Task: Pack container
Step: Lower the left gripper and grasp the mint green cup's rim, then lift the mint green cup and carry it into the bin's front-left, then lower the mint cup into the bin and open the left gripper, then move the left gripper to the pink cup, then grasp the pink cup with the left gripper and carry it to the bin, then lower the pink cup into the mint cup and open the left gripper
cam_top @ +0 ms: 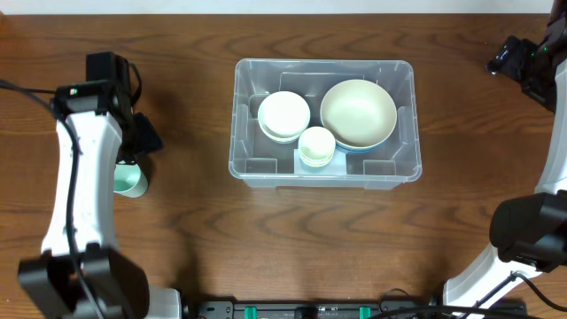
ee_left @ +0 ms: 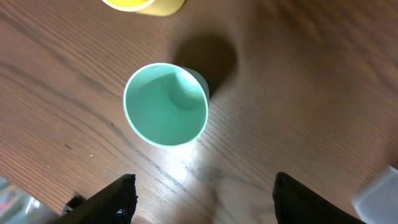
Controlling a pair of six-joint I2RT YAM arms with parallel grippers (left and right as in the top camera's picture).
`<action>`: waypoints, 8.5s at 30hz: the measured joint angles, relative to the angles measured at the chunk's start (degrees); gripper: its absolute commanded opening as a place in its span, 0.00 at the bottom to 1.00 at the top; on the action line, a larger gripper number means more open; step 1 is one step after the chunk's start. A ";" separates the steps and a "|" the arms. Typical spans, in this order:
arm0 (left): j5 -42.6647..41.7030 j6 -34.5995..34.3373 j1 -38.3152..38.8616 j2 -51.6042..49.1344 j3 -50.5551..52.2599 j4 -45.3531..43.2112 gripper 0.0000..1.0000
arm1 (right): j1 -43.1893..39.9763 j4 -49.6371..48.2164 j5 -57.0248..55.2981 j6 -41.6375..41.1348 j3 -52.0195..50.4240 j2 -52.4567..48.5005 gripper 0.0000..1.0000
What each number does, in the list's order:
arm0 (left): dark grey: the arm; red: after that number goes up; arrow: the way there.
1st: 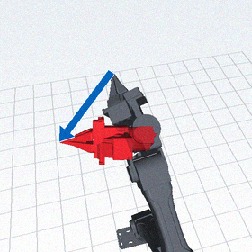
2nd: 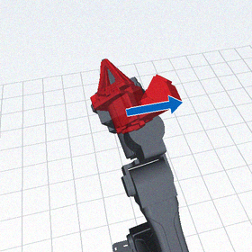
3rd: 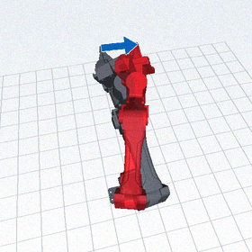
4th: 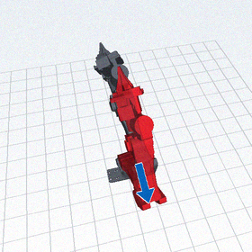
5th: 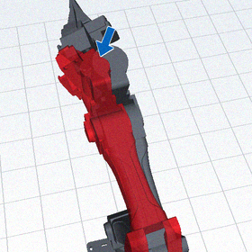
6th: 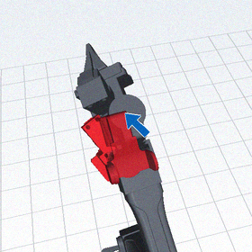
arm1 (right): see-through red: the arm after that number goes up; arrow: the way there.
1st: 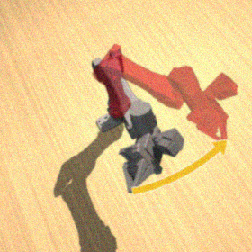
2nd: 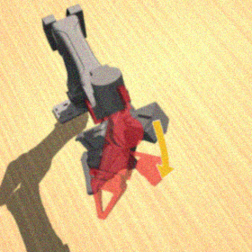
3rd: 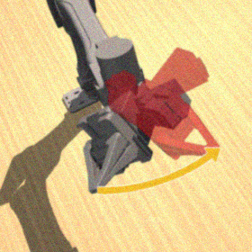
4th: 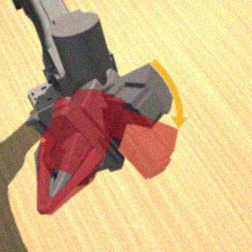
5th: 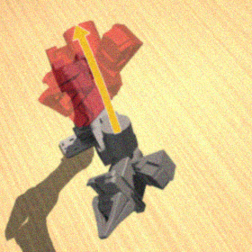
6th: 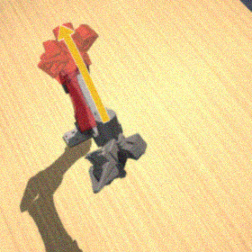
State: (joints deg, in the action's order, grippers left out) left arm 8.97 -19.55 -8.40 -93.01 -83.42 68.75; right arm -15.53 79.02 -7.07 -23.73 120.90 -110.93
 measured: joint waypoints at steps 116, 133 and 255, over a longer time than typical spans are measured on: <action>-16.28 18.12 36.70 -5.99 8.81 -20.72 0.06 | 0.00 0.00 0.00 0.00 0.00 0.00 0.99; -15.82 18.12 36.65 -5.99 8.81 -17.31 0.41 | 0.00 0.00 0.00 0.00 0.00 -0.02 0.99; -14.73 31.63 35.19 -11.23 -14.32 6.71 0.06 | 0.00 0.00 0.00 0.00 0.00 -0.02 0.99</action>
State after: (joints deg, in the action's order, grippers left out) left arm -5.76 12.08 26.79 -104.25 -97.73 75.46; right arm -15.53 79.02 -7.07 -23.73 120.90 -110.96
